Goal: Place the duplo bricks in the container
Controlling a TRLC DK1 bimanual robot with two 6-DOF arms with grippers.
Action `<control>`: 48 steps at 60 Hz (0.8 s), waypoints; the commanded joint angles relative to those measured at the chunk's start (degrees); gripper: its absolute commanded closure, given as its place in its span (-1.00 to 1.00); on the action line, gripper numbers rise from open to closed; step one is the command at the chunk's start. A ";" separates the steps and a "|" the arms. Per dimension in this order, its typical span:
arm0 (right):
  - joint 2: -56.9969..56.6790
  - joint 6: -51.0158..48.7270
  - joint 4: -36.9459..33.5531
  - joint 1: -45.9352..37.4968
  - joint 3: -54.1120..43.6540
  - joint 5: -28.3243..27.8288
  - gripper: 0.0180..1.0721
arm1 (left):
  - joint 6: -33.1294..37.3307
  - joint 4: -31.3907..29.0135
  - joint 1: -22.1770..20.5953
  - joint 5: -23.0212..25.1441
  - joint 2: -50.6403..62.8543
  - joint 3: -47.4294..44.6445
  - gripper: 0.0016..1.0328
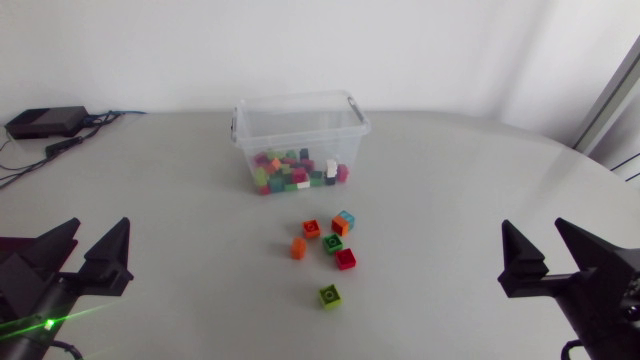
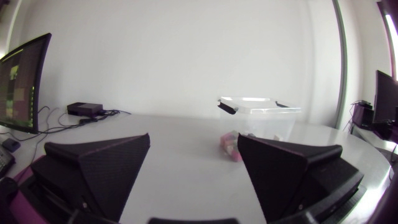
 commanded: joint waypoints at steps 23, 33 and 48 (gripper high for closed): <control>-0.38 1.42 1.10 0.41 0.59 -0.03 -0.92 | -0.62 0.21 1.01 -0.35 -0.30 2.74 -0.89; 4.63 1.42 -1.53 1.64 7.88 -0.12 -0.90 | -0.44 -3.22 -1.54 0.00 10.51 13.82 -0.89; 20.80 1.42 -4.61 3.66 20.45 -0.12 -0.90 | -0.18 -11.39 -4.79 0.09 27.65 30.43 -0.88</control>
